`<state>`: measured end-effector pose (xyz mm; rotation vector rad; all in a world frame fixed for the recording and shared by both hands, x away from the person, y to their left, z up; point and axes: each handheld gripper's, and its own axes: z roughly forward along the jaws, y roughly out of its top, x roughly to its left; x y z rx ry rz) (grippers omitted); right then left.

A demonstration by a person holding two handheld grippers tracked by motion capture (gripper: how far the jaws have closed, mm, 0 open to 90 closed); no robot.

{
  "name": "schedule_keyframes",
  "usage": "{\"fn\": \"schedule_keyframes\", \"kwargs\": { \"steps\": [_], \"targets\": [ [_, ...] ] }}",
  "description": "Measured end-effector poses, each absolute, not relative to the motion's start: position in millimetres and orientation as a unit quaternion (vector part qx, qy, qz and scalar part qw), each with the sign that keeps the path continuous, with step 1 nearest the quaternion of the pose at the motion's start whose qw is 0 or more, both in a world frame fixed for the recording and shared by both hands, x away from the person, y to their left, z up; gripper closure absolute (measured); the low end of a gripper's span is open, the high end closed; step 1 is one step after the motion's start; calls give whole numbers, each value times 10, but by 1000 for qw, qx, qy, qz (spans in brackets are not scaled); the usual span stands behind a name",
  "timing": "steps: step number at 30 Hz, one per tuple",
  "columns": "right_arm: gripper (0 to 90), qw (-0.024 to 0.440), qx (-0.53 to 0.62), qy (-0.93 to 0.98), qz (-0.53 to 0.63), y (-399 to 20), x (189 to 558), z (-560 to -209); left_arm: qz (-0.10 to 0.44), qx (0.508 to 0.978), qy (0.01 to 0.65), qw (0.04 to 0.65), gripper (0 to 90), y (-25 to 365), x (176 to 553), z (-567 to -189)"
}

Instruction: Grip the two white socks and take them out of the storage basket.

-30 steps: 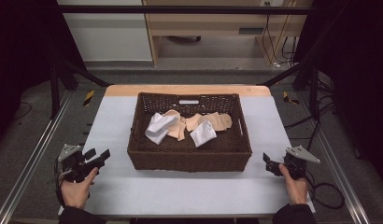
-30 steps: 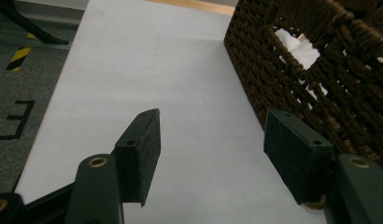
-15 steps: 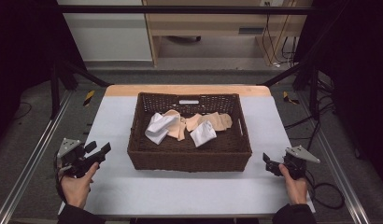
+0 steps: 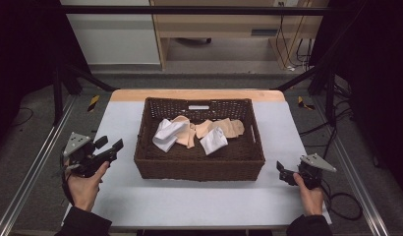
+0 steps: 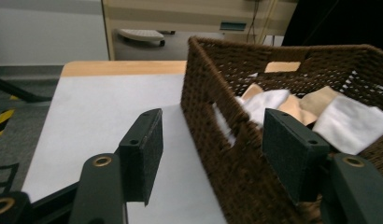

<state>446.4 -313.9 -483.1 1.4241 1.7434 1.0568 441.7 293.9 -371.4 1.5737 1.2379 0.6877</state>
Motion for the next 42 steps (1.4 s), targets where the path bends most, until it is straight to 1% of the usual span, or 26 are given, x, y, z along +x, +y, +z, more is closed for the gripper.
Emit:
{"fn": "schedule_keyframes", "kwargs": {
  "steps": [8,19,22,29,33,42],
  "targets": [
    [43,321,542,664,402,-3138,4465,-4831,289,651,488,504,386,2700,4493,-3524],
    [43,320,542,665,401,-3139,4468,-4832,300,663,463,506,398,2408,4577,-3374],
    [43,320,542,665,401,-3138,4469,-4832,301,672,452,504,396,2271,4636,-3311],
    [43,318,543,666,401,-3138,4469,-4832,306,681,445,495,391,2117,4728,-3262],
    [43,317,542,667,402,-3139,4470,-4832,299,680,451,495,385,2040,4820,-3228],
    [43,316,542,667,401,-3138,4470,-4832,312,682,443,491,381,1846,4970,-3221]
  ]
}}
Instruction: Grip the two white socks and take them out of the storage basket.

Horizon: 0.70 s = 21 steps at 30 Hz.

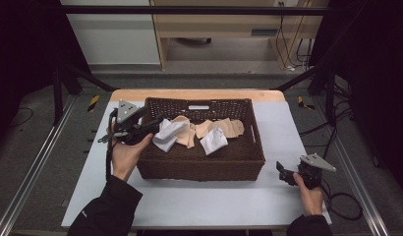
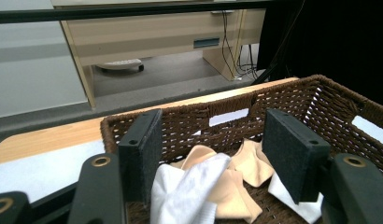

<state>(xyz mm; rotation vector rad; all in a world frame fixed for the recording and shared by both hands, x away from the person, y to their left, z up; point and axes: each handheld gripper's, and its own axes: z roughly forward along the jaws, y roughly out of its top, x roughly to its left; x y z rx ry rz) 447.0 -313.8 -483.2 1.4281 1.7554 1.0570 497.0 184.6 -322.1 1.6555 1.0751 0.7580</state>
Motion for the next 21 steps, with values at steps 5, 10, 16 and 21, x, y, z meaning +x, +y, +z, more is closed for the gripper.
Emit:
{"fn": "schedule_keyframes", "kwargs": {
  "steps": [5,10,16,21],
  "targets": [
    [43,316,542,667,402,-3140,4471,-4832,313,682,446,489,377,1774,5061,-3232],
    [43,317,542,666,402,-3141,4470,-4832,319,675,448,492,383,1708,5211,-3264],
    [43,316,542,665,404,-3144,4468,-4831,317,677,455,483,388,1647,5345,-3349],
    [43,317,542,666,403,-3143,4469,-4832,319,677,459,478,387,1619,5442,-3397]
  ]
}}
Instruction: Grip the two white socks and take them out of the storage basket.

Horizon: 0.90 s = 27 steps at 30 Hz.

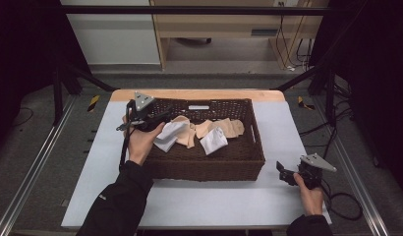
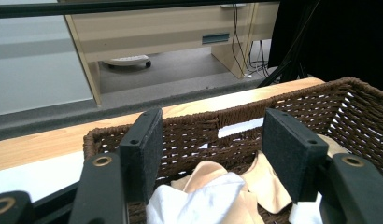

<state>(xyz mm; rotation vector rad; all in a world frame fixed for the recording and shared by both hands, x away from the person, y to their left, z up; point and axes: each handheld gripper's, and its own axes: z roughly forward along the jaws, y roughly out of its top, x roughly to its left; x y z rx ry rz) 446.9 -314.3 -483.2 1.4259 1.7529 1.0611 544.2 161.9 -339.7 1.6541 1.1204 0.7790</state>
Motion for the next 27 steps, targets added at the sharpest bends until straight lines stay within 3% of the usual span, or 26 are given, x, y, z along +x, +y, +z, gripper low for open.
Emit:
{"fn": "schedule_keyframes", "kwargs": {
  "steps": [14,27],
  "targets": [
    [43,314,542,666,404,-3145,4469,-4831,327,693,454,454,368,1434,5699,-3514],
    [42,316,542,667,403,-3143,4470,-4833,319,726,463,397,361,1403,5912,-3864]
  ]
}}
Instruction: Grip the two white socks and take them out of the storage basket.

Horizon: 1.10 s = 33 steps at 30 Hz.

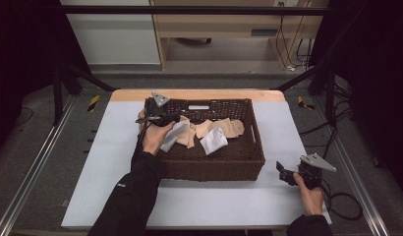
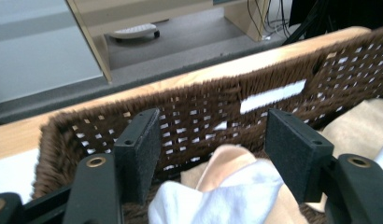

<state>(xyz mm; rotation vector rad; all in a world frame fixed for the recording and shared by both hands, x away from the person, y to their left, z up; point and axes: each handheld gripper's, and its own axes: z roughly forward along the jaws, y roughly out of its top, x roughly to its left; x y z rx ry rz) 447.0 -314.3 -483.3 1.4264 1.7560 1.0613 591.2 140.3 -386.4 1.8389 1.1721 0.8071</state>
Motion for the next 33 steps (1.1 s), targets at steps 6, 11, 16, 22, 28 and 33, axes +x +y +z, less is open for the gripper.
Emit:
{"fn": "schedule_keyframes", "kwargs": {
  "steps": [6,11,16,22,28,33],
  "targets": [
    [42,315,542,667,403,-3140,4468,-4832,311,736,466,381,367,1452,5905,-4005],
    [42,315,541,667,403,-3140,4469,-4832,302,740,468,376,361,1490,5865,-4049],
    [42,317,540,668,402,-3138,4470,-4834,287,759,460,361,324,1475,5849,-4095],
    [42,318,540,667,403,-3137,4468,-4834,280,776,453,337,305,1456,5854,-4154],
    [42,316,540,668,403,-3136,4470,-4834,265,788,451,326,304,1452,5868,-4200],
    [42,315,539,670,402,-3134,4470,-4833,254,795,452,314,326,1455,5886,-4238]
  ]
}}
